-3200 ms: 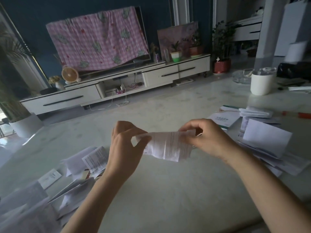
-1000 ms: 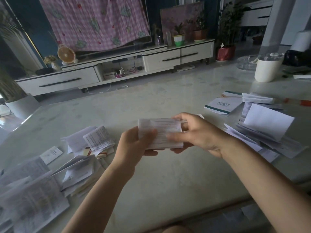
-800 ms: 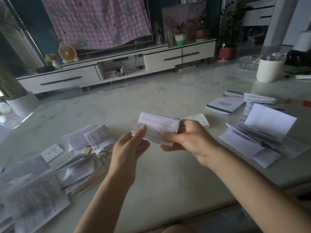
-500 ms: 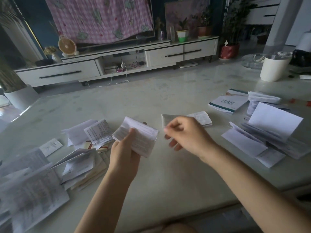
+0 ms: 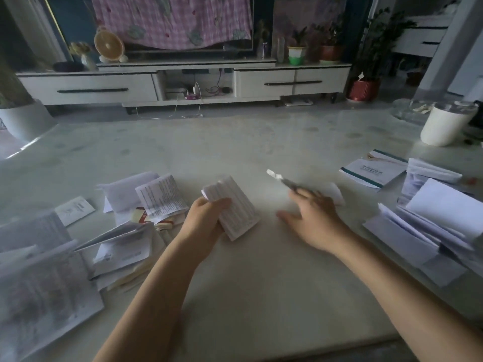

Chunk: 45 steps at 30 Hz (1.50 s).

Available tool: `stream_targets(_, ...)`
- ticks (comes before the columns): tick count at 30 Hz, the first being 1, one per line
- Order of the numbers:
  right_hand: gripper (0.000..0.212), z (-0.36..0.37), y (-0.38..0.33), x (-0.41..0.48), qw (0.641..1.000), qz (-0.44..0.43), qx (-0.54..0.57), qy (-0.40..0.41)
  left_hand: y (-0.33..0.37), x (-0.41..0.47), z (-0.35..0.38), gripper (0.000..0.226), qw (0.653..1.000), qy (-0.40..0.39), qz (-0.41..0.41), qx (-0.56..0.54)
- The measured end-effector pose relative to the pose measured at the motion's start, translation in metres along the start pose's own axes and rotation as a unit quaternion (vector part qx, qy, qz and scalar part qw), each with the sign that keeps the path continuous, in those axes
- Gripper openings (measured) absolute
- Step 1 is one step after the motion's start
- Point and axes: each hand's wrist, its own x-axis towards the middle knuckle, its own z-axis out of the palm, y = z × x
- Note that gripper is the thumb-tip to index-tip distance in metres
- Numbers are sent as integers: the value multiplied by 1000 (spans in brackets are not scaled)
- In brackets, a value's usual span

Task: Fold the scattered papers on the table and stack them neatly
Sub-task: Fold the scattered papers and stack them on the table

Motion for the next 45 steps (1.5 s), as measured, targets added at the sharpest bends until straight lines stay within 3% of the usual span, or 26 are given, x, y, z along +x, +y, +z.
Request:
stream_targets(2,26,-9,2,5,973,14,164,162,-2,-2,0,14,1000,-4,14,-7)
stream_targets(4,12,-25,-6,7,901,54,348,255,-6,-3,0,15,1000,-5,14,-11)
stream_targets(6,16,-38,-21,6,818,85,507,260,-9,-3,2,15,1000,-15,0,-7)
stream_targets(8,21,-38,-37,3,779,87,580,222,-10,-2,5,18,998,-44,-15,-35)
stream_targets(9,22,-34,-46,3,776,87,594,194,-11,-4,7,21,996,-54,-26,-63)
stream_targets(11,24,-25,-58,1,787,103,590,150,-10,-5,12,25,991,-68,-51,-106)
stream_targets(15,20,-9,-68,5,862,111,485,96,-7,-7,13,32,981,-78,-48,-170)
stream_targets(18,17,-2,-70,6,931,55,351,85,-5,-9,9,38,976,-68,-49,-200)
stream_targets(22,3,5,-72,6,961,-19,261,90,-3,-9,3,68,976,-123,-10,-178)
stream_targets(23,7,8,-73,7,964,-27,236,120,-3,-10,3,65,977,-137,1,-162)
stream_targets(25,17,12,-76,10,963,-22,179,202,-6,-11,4,38,982,-131,34,-129)
stream_targets(27,20,13,-78,12,951,6,193,241,-10,-10,4,16,989,-93,59,-104)
stream_targets(30,20,8,-80,13,924,79,338,164,-12,-11,0,22,987,-101,68,-106)
stream_targets(33,42,5,-80,14,893,145,397,157,-11,-14,-1,31,983,-141,69,-98)
stream_targets(35,50,2,-80,15,860,210,448,126,-14,-14,-2,25,985,-112,104,-75)
stream_targets(37,36,-1,-78,17,815,242,520,77,-15,-13,-3,20,990,-51,125,-45)
stream_targets(38,21,-2,-77,18,812,231,531,71,-15,-12,-3,17,991,-29,126,-29)
stream_targets(39,11,-2,-77,18,824,214,517,88,-14,-12,-3,14,993,-15,120,-16)
stream_targets(41,14,1,-74,21,850,186,473,139,-13,-11,-2,9,996,-1,86,-22)
stream_targets(45,16,9,-78,22,905,99,392,133,-8,-8,-2,37,990,-30,-6,-139)
